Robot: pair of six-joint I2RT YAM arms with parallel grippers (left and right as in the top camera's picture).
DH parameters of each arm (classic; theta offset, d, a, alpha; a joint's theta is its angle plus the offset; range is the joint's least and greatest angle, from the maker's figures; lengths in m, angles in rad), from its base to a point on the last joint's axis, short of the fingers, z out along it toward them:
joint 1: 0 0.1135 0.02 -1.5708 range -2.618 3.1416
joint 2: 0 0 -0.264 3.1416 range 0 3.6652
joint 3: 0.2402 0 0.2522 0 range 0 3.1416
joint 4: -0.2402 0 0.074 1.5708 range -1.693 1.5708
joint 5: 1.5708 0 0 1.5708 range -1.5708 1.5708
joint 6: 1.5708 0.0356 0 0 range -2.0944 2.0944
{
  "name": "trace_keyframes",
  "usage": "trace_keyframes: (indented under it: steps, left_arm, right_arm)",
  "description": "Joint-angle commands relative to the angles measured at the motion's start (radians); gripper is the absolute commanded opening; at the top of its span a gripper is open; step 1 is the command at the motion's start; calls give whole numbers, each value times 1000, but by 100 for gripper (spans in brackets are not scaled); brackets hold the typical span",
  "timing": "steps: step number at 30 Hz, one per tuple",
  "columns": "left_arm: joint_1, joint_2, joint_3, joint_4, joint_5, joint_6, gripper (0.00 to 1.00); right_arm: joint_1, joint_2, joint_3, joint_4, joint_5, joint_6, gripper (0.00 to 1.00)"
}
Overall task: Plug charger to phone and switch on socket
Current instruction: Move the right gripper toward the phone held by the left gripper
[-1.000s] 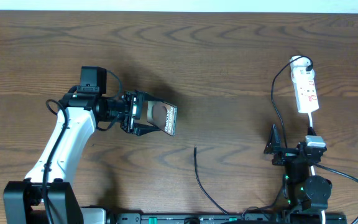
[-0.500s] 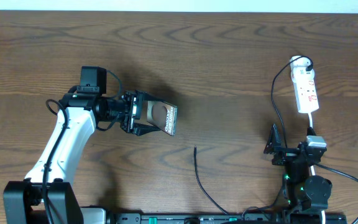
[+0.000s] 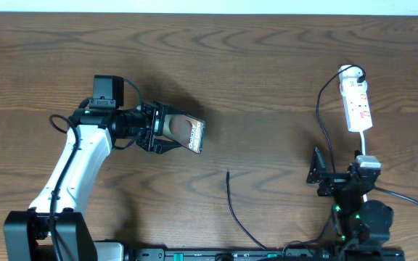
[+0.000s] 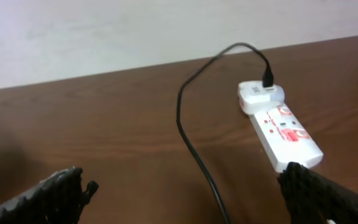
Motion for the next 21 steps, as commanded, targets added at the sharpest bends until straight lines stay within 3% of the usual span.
trace_keyframes:
  steps: [1,4,16,21]
  left_arm:
    - [0,-24,4,3,-56,-5,7]
    - [0,-24,4,3,-101,-5,7]
    - [0,-23,4,2,-246,-6,7]
    - [0,-22,4,-1,-341,-6,7]
  right_arm:
    - [8,92,135,-22,-57,14,99]
    - [8,223,239,-27,-174,16,99]
    - [8,857,618,25,-882,357,99]
    - [18,1070,649,145,-1088,595,99]
